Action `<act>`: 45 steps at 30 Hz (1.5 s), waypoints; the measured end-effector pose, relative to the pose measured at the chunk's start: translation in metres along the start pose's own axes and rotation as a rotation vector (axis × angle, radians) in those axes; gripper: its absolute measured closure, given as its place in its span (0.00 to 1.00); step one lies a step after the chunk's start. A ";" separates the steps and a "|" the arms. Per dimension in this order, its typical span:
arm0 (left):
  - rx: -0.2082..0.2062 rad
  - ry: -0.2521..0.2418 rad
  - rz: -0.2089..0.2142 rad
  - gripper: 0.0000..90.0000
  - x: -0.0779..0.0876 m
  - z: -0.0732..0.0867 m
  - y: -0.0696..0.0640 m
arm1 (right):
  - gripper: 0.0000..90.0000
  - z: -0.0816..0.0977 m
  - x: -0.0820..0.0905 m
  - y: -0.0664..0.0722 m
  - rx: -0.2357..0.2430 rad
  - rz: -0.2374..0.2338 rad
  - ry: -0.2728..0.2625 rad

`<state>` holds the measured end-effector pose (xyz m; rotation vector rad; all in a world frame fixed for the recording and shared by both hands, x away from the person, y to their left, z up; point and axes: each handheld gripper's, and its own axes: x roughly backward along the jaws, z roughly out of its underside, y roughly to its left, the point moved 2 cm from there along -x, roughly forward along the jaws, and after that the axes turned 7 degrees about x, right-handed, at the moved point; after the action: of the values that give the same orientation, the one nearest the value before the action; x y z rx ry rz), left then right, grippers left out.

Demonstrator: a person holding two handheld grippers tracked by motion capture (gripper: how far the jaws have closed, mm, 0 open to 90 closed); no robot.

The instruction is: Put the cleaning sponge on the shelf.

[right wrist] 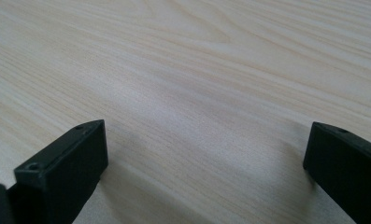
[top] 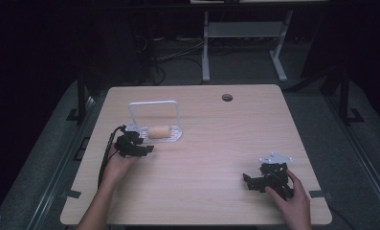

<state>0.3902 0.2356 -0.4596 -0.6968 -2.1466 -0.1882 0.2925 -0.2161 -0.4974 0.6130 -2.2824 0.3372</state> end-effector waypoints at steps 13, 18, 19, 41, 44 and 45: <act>-0.035 -0.019 -0.001 0.21 0.018 0.021 -0.016 | 0.00 0.000 0.000 0.000 0.000 0.000 0.000; -0.049 -0.022 0.007 0.19 0.023 0.031 -0.023 | 0.00 0.000 0.000 0.000 0.000 0.000 0.000; -0.054 -0.025 0.010 0.19 0.025 0.033 -0.024 | 0.00 0.000 0.000 0.000 0.000 0.000 0.000; -0.067 -0.045 0.006 0.16 0.041 0.083 -0.036 | 0.00 0.000 0.000 0.000 0.001 0.000 0.000; -0.071 -0.039 0.014 0.15 0.039 0.086 -0.037 | 0.00 0.000 0.000 0.000 -0.001 -0.002 -0.001; -0.079 -0.033 0.009 0.15 0.038 0.087 -0.037 | 0.00 0.000 0.000 0.000 -0.001 -0.002 -0.001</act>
<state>0.2923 0.2523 -0.4807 -0.7595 -2.1768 -0.2590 0.2923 -0.2160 -0.4974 0.6149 -2.2827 0.3355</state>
